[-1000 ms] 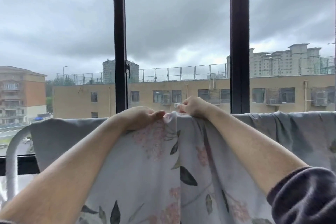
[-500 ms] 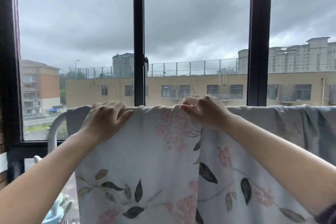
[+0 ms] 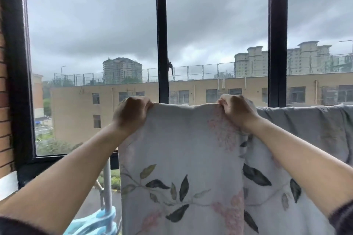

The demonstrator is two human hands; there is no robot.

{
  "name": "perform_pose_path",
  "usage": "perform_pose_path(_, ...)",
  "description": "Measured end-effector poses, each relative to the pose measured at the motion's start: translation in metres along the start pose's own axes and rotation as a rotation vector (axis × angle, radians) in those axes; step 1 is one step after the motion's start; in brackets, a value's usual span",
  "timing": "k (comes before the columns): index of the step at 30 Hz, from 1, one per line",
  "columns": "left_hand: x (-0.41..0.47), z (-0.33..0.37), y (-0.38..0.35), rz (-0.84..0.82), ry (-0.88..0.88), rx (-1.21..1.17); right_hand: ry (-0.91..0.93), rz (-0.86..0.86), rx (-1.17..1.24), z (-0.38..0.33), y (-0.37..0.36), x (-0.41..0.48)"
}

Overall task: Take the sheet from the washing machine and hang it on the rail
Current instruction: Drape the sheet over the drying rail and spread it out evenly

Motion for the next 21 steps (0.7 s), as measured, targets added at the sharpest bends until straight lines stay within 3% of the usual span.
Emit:
perform_pose_path(2,0.018,-0.011,-0.004,-0.038,0.079,0.026,-0.101,0.057,-0.007,0.003,0.005,0.008)
perform_pose_path(4,0.029,-0.03,-0.033,-0.312,0.209,-0.026,-0.169,-0.036,-0.042,0.0,-0.006,0.015)
perform_pose_path(6,0.02,-0.045,-0.062,-0.628,0.357,-0.154,-0.146,-0.163,-0.067,-0.013,-0.023,0.012)
perform_pose_path(8,0.01,-0.054,-0.069,-0.698,0.459,-0.272,-0.007,-0.124,-0.052,-0.039,-0.029,0.002)
perform_pose_path(11,0.003,-0.056,-0.049,-0.503,0.483,-0.281,0.231,-0.084,0.02,-0.087,-0.036,-0.027)
perform_pose_path(16,-0.05,-0.052,-0.007,-0.218,0.37,-0.222,0.261,-0.131,-0.015,-0.095,-0.048,-0.041)
perform_pose_path(19,-0.094,-0.055,0.025,0.032,0.404,-0.129,0.436,0.038,-0.066,-0.112,-0.04,-0.074)
perform_pose_path(21,-0.108,-0.059,0.025,0.019,0.48,-0.17,0.598,0.101,-0.002,-0.136,-0.041,-0.106)
Point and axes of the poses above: each hand's wrist, its own x-axis towards the middle knuckle, its own y-axis out of the back of the hand, z = x × y, the point moved 8 cm from there along x, towards the middle knuckle, and after that the axes turned 5 degrees about x, right-handed, at the moved point
